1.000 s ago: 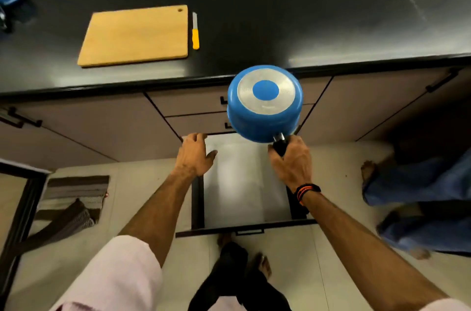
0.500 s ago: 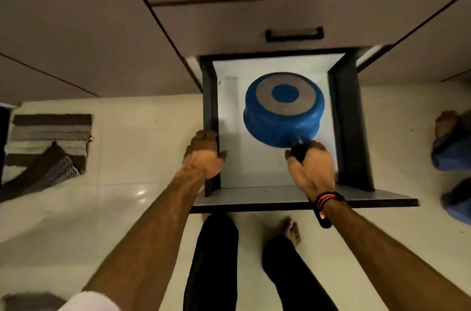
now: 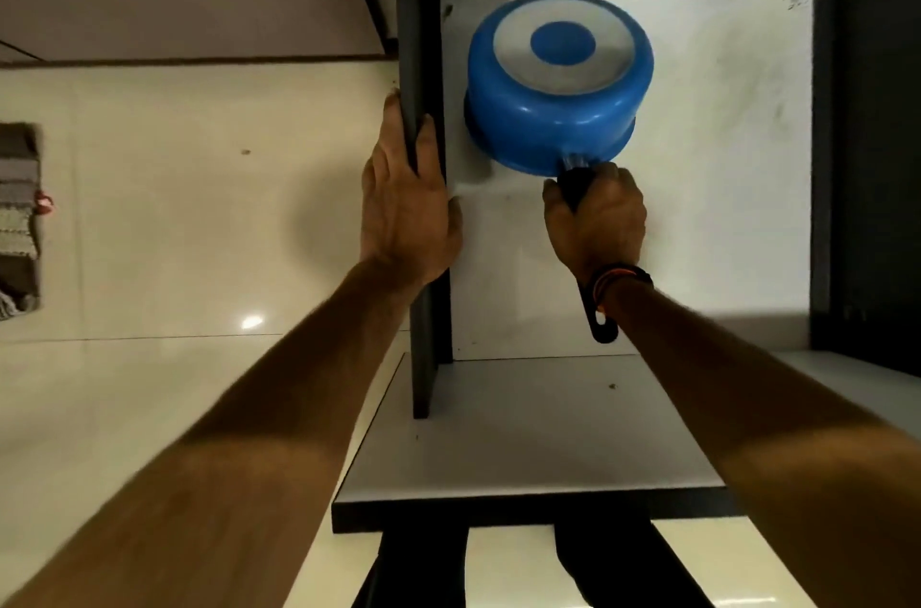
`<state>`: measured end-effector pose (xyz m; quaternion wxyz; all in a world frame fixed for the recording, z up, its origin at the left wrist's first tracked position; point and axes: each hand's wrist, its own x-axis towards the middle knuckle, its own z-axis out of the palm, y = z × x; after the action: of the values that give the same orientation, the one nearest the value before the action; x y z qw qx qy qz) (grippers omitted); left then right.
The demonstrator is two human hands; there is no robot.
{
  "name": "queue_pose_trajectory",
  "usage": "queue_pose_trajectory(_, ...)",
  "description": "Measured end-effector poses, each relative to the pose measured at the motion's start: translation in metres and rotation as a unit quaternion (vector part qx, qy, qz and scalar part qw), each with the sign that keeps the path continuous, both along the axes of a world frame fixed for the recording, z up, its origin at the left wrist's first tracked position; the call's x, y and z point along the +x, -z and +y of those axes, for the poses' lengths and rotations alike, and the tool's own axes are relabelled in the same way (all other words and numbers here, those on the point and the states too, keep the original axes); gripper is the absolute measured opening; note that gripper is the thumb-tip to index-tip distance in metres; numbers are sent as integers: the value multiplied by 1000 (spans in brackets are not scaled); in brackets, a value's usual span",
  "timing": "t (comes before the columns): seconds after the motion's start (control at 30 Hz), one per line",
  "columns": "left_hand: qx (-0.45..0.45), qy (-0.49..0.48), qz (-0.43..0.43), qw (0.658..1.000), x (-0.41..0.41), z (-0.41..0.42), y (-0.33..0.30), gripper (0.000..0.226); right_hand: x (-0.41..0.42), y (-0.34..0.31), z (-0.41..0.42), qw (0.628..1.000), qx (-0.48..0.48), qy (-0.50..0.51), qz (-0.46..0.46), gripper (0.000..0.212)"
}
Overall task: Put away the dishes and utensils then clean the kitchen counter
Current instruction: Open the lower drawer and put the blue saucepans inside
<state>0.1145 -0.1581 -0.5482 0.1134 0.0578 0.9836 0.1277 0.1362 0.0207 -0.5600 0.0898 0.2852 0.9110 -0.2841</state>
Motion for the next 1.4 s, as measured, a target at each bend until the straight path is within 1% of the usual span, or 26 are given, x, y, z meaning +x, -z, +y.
queue_pose_trajectory(0.17,48,-40,38,997,2,6,6,85,-15,25,-17,1000,3,14,10,43)
queue_pose_trajectory(0.3,67,-37,33,997,2,6,7,88,-25,39,-30,999,2,27,16,46)
queue_pose_trajectory(0.4,69,-46,31,996,2,7,7,88,-28,47,-38,1000,11,8,14,49)
queue_pose_trajectory(0.6,73,-44,31,996,2,6,5,87,-25,61,-33,994,51,-44,-86,51)
queue_pose_trajectory(0.73,71,-45,26,996,2,7,6,90,-22,66,-30,991,62,-50,-107,53)
queue_pose_trajectory(0.83,68,-47,24,996,2,7,6,91,-25,66,-29,991,44,-54,-117,57)
queue_pose_trajectory(1.03,69,-37,37,996,2,6,6,87,-25,63,-16,986,-45,-80,-142,70)
queue_pose_trajectory(1.13,68,-12,-7,998,1,2,-4,93,-24,46,-5,976,-78,-108,-173,73)
queue_pose_trajectory(1.23,51,1,-143,988,-2,-7,-34,103,-22,4,8,966,-110,-126,-199,76)
queue_pose_trajectory(1.3,55,-24,-217,974,-2,-13,-70,104,-23,-39,16,961,-125,-146,-201,73)
queue_pose_trajectory(1.37,64,-60,-243,966,1,-20,-120,100,-24,-94,20,957,-142,-164,-194,69)
queue_pose_trajectory(1.4,67,-84,-236,966,0,-25,-159,96,-30,-134,21,953,-146,-186,-188,66)
